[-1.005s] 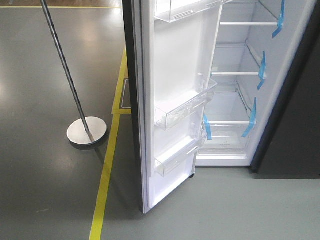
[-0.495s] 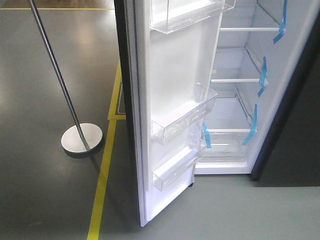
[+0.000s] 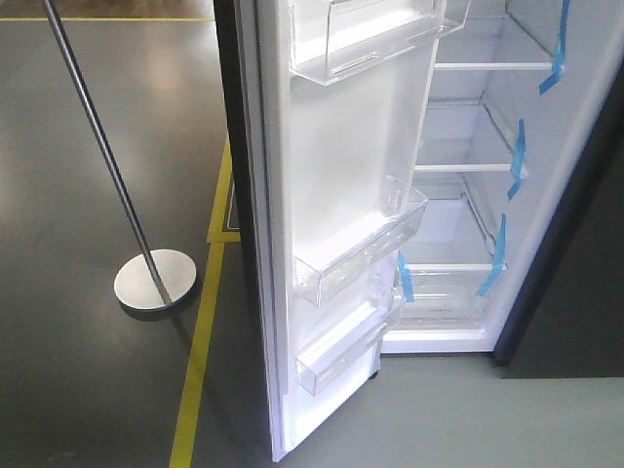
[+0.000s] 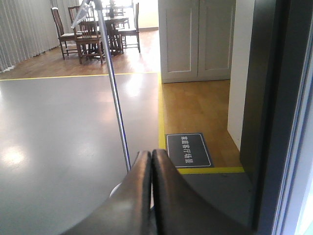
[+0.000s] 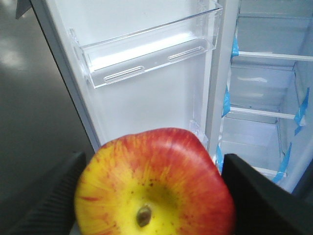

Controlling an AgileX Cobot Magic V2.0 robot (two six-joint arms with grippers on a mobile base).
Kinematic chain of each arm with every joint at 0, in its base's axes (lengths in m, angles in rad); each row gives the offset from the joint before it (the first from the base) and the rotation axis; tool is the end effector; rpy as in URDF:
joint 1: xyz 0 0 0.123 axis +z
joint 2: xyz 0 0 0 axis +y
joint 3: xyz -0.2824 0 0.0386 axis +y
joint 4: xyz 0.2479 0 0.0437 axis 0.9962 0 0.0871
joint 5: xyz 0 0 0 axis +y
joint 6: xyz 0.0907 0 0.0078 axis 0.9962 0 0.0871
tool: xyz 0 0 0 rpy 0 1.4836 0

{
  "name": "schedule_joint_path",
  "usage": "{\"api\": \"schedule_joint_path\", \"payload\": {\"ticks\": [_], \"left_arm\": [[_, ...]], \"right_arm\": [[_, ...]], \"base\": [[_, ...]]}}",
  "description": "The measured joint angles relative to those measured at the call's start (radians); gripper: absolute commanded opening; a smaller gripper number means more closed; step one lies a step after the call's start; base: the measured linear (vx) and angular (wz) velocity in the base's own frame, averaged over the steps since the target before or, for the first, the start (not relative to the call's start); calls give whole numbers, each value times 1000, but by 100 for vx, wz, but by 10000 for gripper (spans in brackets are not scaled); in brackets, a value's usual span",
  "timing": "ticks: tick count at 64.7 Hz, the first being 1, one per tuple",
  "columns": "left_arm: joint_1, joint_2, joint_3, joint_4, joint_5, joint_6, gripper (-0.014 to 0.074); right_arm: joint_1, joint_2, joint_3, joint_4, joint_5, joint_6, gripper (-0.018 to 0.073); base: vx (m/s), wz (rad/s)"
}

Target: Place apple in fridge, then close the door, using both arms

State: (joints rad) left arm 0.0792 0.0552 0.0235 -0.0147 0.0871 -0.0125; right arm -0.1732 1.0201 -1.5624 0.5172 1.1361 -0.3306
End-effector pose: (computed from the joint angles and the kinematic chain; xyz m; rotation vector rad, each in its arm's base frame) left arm 0.0613 0.0047 0.1939 -0.0867 1.6473 0.0386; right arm 0.1529 0.0147 0.5137 -0.2148 1.9709 0.2955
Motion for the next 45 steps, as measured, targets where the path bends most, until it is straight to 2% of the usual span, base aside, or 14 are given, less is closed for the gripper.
{"api": "schedule_joint_path", "payload": {"ticks": [45], "left_arm": [[0,0,0,0,0,0,-6]], "right_arm": [[0,0,0,0,0,0,185]], "base": [[6,1]]}}
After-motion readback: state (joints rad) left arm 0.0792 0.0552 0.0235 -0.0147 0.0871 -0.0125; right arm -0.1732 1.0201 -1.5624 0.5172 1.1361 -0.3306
